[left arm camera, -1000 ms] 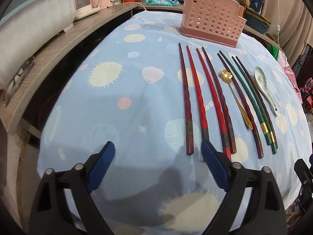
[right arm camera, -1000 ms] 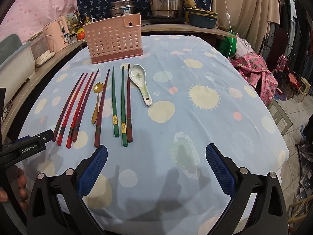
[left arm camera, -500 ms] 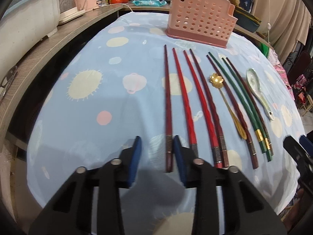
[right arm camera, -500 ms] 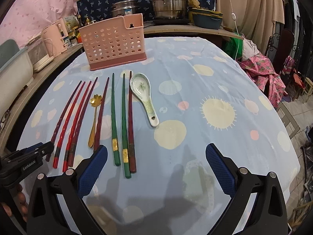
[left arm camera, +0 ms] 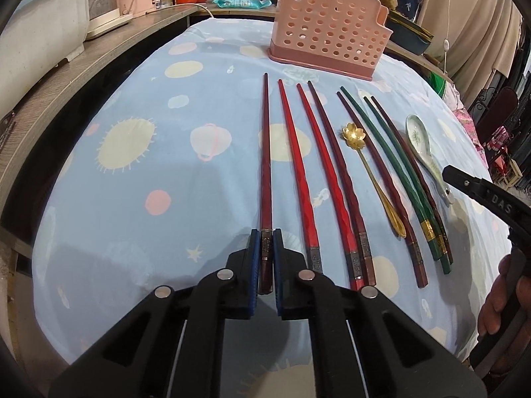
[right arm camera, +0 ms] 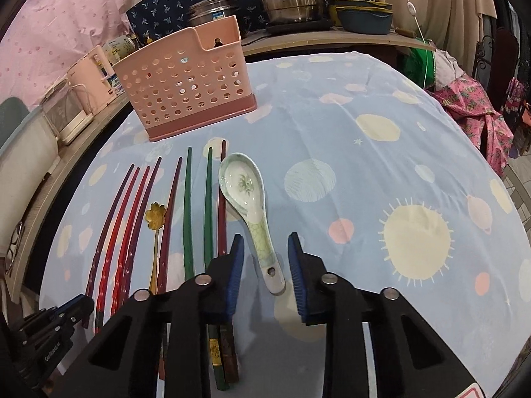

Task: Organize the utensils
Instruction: 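Grasp a dark-red chopstick with the left tool while the right tool grasps the white ceramic spoon, then lift the chopstick and spoon and carry both over the pink caddy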

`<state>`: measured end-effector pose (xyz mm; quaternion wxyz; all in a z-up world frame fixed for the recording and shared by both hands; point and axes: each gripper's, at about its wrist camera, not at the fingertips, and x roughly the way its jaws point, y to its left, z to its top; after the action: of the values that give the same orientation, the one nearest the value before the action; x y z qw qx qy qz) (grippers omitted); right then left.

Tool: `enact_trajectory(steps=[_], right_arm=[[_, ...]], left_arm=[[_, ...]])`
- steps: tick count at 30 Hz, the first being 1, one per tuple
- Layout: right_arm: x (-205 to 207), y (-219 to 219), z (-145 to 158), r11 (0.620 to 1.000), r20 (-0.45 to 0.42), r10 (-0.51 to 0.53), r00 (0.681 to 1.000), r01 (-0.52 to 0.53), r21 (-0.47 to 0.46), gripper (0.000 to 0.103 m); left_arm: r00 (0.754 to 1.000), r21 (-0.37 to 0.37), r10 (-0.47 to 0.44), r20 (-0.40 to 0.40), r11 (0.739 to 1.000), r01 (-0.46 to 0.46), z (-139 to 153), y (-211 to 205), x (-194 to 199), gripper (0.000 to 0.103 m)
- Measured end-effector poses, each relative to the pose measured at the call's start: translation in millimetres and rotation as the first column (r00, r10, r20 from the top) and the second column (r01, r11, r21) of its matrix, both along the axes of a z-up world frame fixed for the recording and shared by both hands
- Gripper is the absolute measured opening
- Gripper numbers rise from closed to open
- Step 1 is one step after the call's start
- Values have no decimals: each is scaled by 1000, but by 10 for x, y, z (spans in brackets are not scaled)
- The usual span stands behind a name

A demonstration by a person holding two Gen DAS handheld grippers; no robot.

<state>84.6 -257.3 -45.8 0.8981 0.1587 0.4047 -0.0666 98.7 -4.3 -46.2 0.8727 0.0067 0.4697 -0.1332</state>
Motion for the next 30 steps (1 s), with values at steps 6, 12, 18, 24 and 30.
enact_trajectory(steps=[6, 12, 18, 24, 30], right_arm=[[78, -48, -131, 999, -24, 11, 1000, -10, 51, 12], [67, -37, -179, 998, -15, 19, 1000, -18, 61, 12], [-16, -30, -120, 997, -2, 28, 1000, -27, 69, 7], [-220, -73, 125, 999, 51, 1, 999, -3, 54, 6], [-333, -130, 420, 999, 96, -21, 995, 17, 40, 6]], left_arm=[[1000, 3, 0, 5, 1000, 0, -4, -2, -3, 7], [1000, 5, -1, 8, 1000, 1, -2, -6, -3, 7], [1000, -24, 9, 1, 1000, -9, 30, 43, 2, 7], [999, -40, 17, 36, 999, -15, 175, 117, -84, 7], [994, -60, 30, 104, 998, -24, 459, 207, -134, 7]])
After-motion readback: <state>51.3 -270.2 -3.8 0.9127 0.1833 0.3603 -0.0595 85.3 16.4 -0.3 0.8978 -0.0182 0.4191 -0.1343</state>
